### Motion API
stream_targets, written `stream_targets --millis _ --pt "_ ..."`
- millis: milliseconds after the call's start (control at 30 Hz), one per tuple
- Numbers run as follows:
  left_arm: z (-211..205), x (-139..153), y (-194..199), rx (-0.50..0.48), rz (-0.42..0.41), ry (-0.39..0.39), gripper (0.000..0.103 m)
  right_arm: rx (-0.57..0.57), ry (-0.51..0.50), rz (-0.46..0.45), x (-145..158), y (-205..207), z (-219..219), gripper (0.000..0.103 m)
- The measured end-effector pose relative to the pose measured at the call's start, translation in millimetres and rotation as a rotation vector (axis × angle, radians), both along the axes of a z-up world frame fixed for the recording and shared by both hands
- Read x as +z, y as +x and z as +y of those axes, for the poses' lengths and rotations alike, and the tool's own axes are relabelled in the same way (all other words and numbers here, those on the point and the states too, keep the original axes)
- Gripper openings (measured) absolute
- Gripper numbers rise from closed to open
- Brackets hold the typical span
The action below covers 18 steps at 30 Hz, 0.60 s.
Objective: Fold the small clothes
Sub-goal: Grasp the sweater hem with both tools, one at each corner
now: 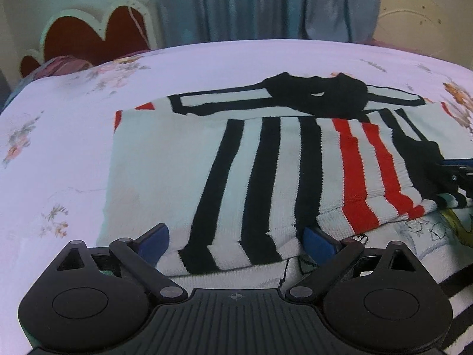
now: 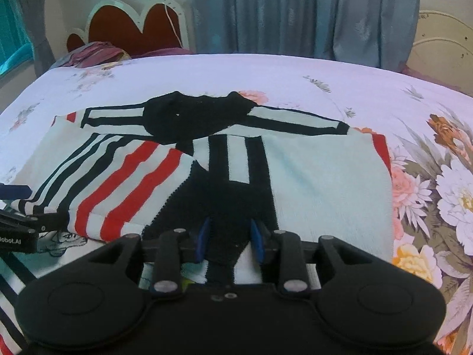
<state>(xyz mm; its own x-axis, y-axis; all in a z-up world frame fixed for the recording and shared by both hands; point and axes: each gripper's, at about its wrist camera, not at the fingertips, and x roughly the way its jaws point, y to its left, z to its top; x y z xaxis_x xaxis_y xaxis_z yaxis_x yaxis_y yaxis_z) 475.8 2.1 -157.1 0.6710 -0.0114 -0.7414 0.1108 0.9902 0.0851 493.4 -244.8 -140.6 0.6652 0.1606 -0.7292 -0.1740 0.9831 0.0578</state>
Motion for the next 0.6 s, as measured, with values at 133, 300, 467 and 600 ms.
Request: stream_targets --millis 133,300,467,600 --pt "-5 0 1 0.033 0.002 0.017 0.096 0.027 -0.006 -0.003 0 1 -1 0.028" --pt "-9 2 -1 0.049 0.008 0.037 0.096 0.028 -0.007 0.015 6 0 -3 0.031" --pt "-9 6 -8 0.033 0.0 0.049 0.096 0.021 0.021 -0.023 22 -24 -14 0.031" --pt "-5 11 -27 0.008 -0.022 0.039 0.096 -0.013 0.024 -0.037 32 -46 -24 0.031"
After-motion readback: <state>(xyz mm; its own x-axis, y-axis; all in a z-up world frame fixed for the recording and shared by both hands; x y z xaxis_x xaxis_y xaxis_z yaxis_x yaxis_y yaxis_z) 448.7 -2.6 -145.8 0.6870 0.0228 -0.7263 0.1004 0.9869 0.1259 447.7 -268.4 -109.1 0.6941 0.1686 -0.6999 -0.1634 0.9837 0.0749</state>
